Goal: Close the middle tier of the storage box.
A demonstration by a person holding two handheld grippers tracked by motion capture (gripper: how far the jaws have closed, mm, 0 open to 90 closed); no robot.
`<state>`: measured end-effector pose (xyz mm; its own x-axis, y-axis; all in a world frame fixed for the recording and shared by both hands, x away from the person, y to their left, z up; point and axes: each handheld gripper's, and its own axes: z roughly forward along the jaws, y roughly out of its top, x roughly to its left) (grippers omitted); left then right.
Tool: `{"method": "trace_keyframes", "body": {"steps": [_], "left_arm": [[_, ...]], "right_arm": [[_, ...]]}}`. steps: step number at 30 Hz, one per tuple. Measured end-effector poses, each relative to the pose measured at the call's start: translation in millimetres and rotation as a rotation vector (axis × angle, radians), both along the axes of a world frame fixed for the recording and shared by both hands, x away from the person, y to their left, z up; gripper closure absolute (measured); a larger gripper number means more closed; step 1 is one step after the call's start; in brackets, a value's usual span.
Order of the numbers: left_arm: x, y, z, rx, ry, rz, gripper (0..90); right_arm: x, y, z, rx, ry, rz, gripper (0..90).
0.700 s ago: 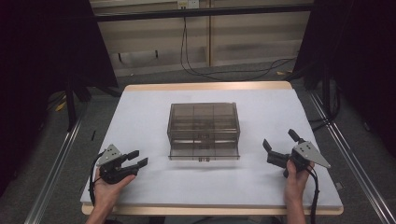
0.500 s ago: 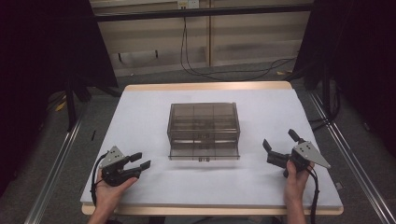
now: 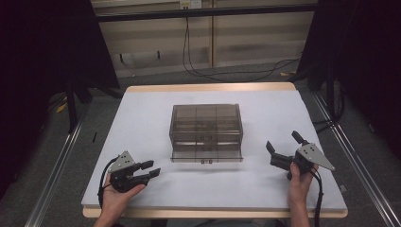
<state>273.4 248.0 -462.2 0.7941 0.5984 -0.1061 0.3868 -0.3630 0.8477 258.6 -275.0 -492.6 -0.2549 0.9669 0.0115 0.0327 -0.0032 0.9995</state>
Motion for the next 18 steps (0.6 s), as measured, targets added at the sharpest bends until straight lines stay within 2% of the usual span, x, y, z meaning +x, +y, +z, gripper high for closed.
{"method": "trace_keyframes", "body": {"steps": [1, 2, 3, 7, 12, 18], "left_arm": [[-1.3, -2.2, 0.8, -0.006, 0.003, -0.008, 57.6], [-2.4, -4.3, 2.7, 0.007, -0.004, -0.026, 59.0], [-4.0, -8.1, 3.7, -0.011, -0.002, -0.052, 60.8], [-8.2, -16.0, 5.5, -0.005, -0.011, -0.089, 63.9], [-9.1, -21.7, 5.8, 0.008, 0.003, -0.120, 76.0], [-9.4, -25.3, 6.9, -0.030, 0.009, -0.130, 84.2]], "right_arm": [[0.2, -0.1, 0.0, 0.001, 0.000, 0.002, 0.0], [0.2, -0.1, 0.0, 0.001, 0.000, 0.002, 0.0], [0.2, 0.0, 0.0, 0.000, 0.000, 0.003, 0.0], [0.0, -0.2, 0.1, 0.001, 0.005, -0.003, 0.0], [0.3, -0.1, 0.0, 0.002, 0.002, 0.002, 0.0], [-0.2, -0.4, 0.0, -0.002, 0.004, 0.000, 0.0]]}}
